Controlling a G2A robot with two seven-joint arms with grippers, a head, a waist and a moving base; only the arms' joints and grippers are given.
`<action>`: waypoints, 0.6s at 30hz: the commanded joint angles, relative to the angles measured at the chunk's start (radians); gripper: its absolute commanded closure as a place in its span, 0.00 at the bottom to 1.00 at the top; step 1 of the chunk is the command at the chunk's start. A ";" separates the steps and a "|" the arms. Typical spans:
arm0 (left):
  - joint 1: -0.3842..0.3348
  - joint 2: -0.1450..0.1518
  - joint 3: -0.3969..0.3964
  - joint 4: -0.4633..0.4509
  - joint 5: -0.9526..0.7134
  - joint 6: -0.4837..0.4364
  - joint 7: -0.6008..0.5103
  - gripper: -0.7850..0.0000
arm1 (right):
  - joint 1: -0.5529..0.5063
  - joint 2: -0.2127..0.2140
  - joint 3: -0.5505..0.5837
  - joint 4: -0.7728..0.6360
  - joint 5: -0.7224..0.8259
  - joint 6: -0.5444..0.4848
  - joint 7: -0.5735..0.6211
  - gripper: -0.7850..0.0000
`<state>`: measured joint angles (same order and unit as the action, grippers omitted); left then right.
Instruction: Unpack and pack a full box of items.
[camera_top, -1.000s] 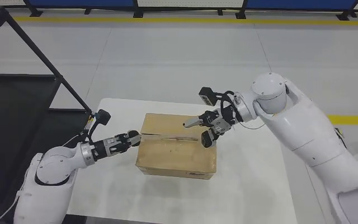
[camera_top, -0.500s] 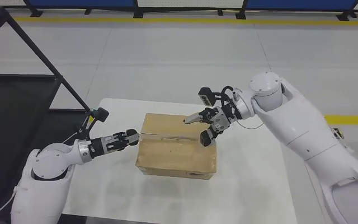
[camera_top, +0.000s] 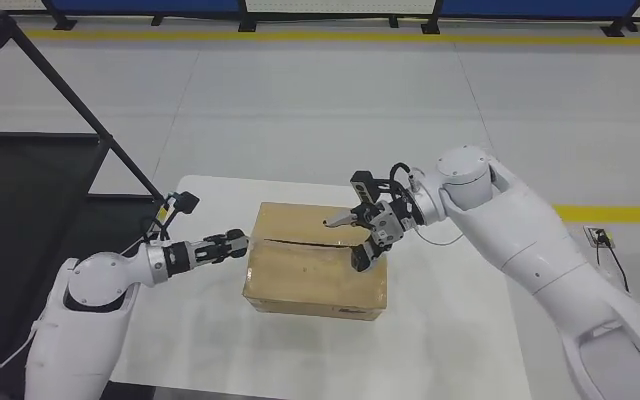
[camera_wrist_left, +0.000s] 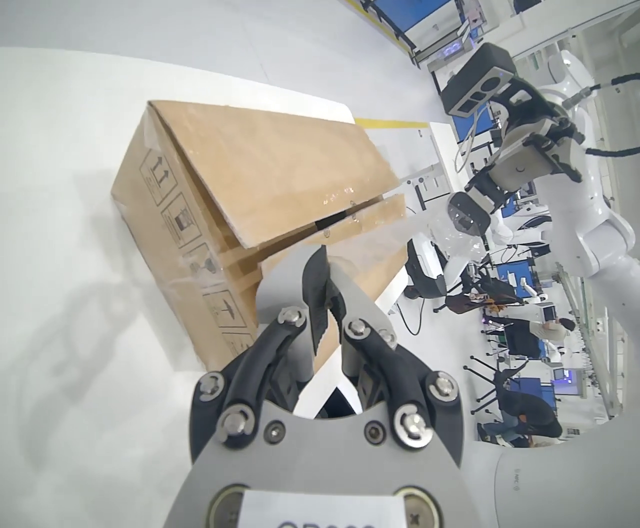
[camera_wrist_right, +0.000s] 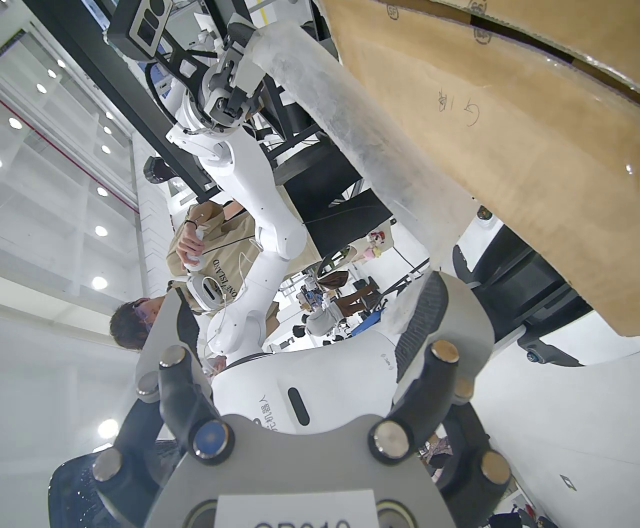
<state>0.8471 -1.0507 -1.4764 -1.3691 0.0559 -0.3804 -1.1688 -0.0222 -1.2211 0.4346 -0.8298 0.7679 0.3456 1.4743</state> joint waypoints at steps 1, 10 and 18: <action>-0.015 0.002 0.013 0.015 0.001 0.012 -0.019 1.00 | 0.008 -0.007 -0.017 0.023 0.012 0.006 -0.006 0.00; -0.059 0.009 0.049 0.052 -0.008 0.042 -0.037 1.00 | 0.029 -0.050 -0.071 0.121 0.054 0.008 -0.008 0.00; -0.084 0.016 0.075 0.080 0.003 0.073 -0.049 0.95 | 0.047 -0.085 -0.107 0.200 0.081 -0.014 0.014 0.00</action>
<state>0.7661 -1.0351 -1.4048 -1.2926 0.0586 -0.3101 -1.2176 0.0233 -1.3025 0.3309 -0.6386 0.8461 0.3334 1.4866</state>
